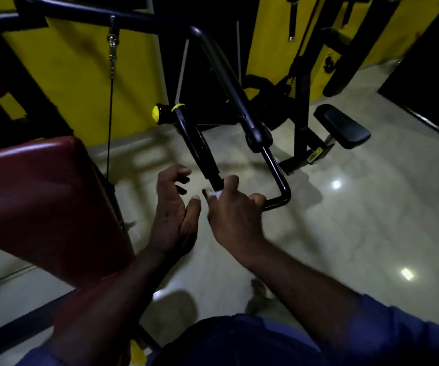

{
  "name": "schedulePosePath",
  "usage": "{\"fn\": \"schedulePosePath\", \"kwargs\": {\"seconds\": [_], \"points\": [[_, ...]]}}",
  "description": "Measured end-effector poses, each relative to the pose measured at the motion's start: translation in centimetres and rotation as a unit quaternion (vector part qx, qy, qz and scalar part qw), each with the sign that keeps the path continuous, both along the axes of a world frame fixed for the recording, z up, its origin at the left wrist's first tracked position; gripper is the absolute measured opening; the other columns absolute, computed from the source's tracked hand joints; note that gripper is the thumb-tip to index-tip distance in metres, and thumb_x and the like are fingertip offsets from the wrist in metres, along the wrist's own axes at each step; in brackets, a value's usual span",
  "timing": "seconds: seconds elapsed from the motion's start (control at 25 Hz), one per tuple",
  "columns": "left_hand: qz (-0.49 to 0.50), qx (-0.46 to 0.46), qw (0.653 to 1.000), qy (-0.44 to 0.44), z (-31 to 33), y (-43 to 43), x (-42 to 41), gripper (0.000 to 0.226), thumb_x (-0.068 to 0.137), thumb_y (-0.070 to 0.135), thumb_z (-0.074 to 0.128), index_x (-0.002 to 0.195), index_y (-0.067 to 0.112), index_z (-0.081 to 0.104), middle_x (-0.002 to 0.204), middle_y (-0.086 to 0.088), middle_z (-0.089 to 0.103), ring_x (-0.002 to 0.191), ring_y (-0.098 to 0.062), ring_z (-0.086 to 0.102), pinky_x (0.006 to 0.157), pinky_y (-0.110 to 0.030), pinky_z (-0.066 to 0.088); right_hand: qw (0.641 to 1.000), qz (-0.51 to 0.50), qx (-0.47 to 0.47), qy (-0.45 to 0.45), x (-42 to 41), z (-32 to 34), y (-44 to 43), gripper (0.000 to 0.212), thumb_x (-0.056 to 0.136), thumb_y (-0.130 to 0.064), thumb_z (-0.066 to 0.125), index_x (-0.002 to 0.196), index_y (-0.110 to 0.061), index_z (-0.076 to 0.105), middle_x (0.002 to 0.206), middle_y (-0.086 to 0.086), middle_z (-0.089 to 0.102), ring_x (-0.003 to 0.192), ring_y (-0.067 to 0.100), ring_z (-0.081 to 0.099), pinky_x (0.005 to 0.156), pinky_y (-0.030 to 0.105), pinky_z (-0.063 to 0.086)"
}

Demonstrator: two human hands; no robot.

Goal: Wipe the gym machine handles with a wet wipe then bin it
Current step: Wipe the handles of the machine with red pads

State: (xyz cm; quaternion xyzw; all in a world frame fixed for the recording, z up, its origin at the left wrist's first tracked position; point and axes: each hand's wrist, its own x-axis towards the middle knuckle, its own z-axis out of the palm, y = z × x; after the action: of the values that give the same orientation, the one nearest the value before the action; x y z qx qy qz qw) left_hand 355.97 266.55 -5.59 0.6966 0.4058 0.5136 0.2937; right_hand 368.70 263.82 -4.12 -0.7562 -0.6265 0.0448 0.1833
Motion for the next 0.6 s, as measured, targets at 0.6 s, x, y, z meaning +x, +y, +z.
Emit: {"fn": "schedulePosePath", "kwargs": {"seconds": [0.6], "points": [[0.043, 0.197, 0.820, 0.536, 1.7, 0.0, 9.1, 0.049, 0.104, 0.049, 0.047, 0.066, 0.021, 0.056, 0.055, 0.002, 0.058, 0.058, -0.026, 0.053, 0.077, -0.039, 0.039, 0.901, 0.371, 0.145, -0.174, 22.4, -6.2, 0.8, 0.030, 0.106, -0.016, 0.033, 0.126, -0.026, 0.052, 0.129, -0.010, 0.060, 0.150, 0.008, 0.035, 0.113, 0.047, 0.028]]}}
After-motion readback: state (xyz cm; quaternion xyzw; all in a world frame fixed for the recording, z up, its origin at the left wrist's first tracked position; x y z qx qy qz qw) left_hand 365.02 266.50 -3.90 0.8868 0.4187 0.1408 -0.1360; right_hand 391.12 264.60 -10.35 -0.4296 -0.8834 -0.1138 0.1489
